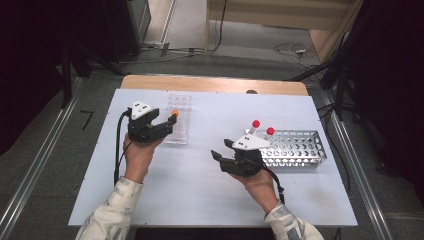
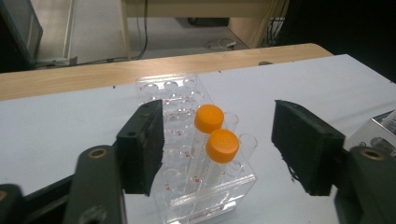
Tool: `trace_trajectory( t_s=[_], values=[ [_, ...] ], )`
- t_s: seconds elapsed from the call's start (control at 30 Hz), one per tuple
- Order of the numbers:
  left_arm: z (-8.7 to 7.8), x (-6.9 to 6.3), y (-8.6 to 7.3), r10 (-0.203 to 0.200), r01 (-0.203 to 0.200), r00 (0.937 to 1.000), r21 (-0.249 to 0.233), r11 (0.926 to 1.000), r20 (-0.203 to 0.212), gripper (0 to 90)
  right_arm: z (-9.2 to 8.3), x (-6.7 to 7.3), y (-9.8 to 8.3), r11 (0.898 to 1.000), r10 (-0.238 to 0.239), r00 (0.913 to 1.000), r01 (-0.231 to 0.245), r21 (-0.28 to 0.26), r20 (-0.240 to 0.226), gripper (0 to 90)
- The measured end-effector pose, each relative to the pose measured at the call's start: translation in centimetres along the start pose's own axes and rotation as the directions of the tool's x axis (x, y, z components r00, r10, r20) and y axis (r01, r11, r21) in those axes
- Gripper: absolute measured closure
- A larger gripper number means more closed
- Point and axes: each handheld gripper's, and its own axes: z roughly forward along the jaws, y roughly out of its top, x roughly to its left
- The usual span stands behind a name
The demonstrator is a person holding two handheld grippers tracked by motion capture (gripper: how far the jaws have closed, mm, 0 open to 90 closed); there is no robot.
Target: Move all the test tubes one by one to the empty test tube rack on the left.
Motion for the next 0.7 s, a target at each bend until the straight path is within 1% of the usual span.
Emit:
trace_trajectory(
  t_s=[0.07,0.2,0.23,0.37,0.47,0.67,0.7],
  values=[
    [-0.1,0.1,-0.2,0.005,-0.005,1.0,0.003,1.0,-0.007,30.9,-0.5,-0.6,-0.4,1.0,0.012,0.9999,-0.012,0.005,0.012,39.8],
    [0.0,0.2,-0.6,0.011,-0.01,0.9995,0.027,0.9996,-0.03,22.9,-1.5,-1.9,-1.3,0.999,0.035,0.9984,-0.036,0.013,0.043,39.5],
    [0.1,0.3,-0.7,0.009,-0.008,0.9993,0.031,0.9995,-0.038,20.9,-1.8,-2.3,-1.5,0.999,0.038,0.9979,-0.038,0.012,0.052,39.3],
    [0.3,0.6,-1.0,-0.015,0.017,0.9994,0.05,0.9986,-0.032,16.8,-3.2,-3.4,-2.2,0.999,0.052,0.9948,-0.053,0.006,0.088,38.1],
    [0.3,0.6,-1.0,-0.013,0.014,0.9994,0.05,0.9986,-0.032,15.9,-4.0,-4.3,-2.8,0.997,0.069,0.9917,-0.071,0.011,0.109,37.5],
    [0.4,0.3,-1.1,0.0,0.002,0.9996,0.053,0.9986,-0.028,15.3,-5.5,-6.1,-3.6,0.994,0.11,0.98,-0.111,-0.002,0.166,37.5],
    [0.4,0.3,-1.1,-0.001,0.002,0.9996,0.053,0.9986,-0.027,15.3,-5.6,-6.3,-3.7,0.994,0.111,0.9789,-0.111,-0.006,0.172,37.6]
  ],
)
